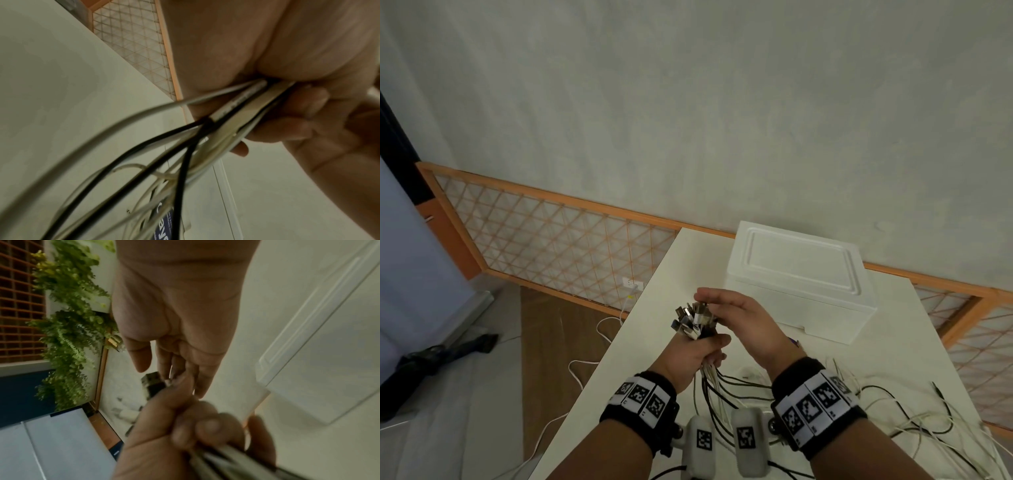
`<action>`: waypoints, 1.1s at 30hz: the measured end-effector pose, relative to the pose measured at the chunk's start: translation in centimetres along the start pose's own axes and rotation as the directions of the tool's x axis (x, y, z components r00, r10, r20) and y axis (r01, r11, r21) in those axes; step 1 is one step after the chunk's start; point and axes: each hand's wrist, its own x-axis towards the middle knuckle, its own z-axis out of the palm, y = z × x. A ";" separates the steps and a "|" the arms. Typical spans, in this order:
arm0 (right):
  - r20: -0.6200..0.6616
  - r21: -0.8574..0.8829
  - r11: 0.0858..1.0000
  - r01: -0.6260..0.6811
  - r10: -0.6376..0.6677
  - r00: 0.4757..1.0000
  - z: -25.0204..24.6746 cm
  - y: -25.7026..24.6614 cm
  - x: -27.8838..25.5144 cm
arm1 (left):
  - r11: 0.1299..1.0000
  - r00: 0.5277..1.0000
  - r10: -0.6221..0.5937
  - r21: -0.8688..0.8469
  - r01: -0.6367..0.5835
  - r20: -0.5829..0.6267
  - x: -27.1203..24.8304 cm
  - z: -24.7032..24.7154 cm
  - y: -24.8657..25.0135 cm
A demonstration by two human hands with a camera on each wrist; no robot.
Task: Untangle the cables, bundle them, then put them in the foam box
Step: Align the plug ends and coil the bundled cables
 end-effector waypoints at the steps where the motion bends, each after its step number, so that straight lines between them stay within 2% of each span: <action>1: 0.013 0.028 1.000 -0.010 0.010 1.000 0.3 0.0 -0.2 | 1.000 1.000 0.005 0.007 -0.005 -0.002 0.0 0.2 -0.1; 4: 0.011 0.008 0.999 -0.036 0.036 0.999 0.9 0.1 -0.5 | 1.000 1.000 0.019 0.023 -0.019 0.007 -0.1 0.4 -0.3; 7: 0.053 -0.123 0.992 -0.037 0.044 0.998 1.3 0.0 -0.7 | 0.996 0.998 0.015 0.083 -0.019 0.053 -0.2 0.1 -0.3; 11: 0.123 -0.329 0.940 0.090 -0.052 0.991 1.7 0.1 -0.6 | 0.992 0.995 0.016 0.121 -0.028 0.094 -0.3 -0.2 -0.2; 12: 0.151 -0.402 0.905 0.140 -0.085 0.985 1.7 0.1 -0.6 | 0.991 0.995 0.018 0.129 -0.031 0.102 -0.3 -0.3 -0.1; 14: 0.222 -0.575 0.774 0.266 -0.166 0.961 1.7 0.1 -0.5 | 0.989 0.994 -0.006 0.150 -0.010 0.109 -0.3 -0.4 0.0; 16: 0.305 -0.656 0.662 0.363 -0.208 0.930 1.4 0.4 -0.1 | 0.986 0.995 -0.030 0.166 0.013 0.098 -0.4 -0.4 0.0; 17: 0.333 -0.661 0.646 0.381 -0.203 0.921 1.1 0.5 0.1 | 0.987 0.996 -0.040 0.161 0.027 0.083 -0.4 -0.4 0.0; 19: 0.343 -0.613 0.707 0.354 -0.166 0.925 0.6 0.4 0.6 | 0.994 0.998 -0.047 0.099 0.043 0.043 -0.2 -0.3 0.1; 20: 0.320 -0.535 0.790 0.300 -0.140 0.937 0.4 0.4 0.9 | 0.998 0.999 -0.040 0.040 0.039 0.020 0.0 -0.2 0.2; 22: 0.231 -0.287 0.953 0.097 -0.030 0.973 0.4 0.8 1.0 | 0.995 0.999 -0.029 -0.099 0.026 -0.029 0.6 -0.2 0.6; 23: 0.221 -0.188 0.982 0.000 0.043 0.974 0.5 1.3 0.8 | 0.985 0.998 -0.037 -0.170 0.026 -0.060 0.9 -0.2 0.9; 25: 0.304 -0.122 0.990 -0.069 0.104 0.947 0.7 2.9 0.3 | 0.959 0.992 -0.078 -0.279 0.047 -0.101 1.2 -0.2 1.4; 27: 0.296 -0.145 0.985 -0.097 0.136 0.945 1.1 4.2 -0.3 | 0.946 0.986 -0.111 -0.317 0.066 -0.124 1.4 -0.3 1.4; 29: 0.221 -0.267 0.955 -0.125 0.187 0.957 1.2 4.7 -0.9 | 0.931 0.979 -0.131 -0.359 0.066 -0.158 1.3 -0.6 1.0; 31: 0.183 -0.423 0.901 -0.093 0.185 0.966 1.2 5.1 -1.2 | 0.923 0.972 -0.147 -0.380 0.067 -0.186 1.2 -0.7 0.7; 33: 0.175 -0.463 0.882 -0.083 0.183 0.967 1.3 5.4 -1.4 | 0.918 0.968 -0.149 -0.392 0.059 -0.203 1.1 -0.5 0.6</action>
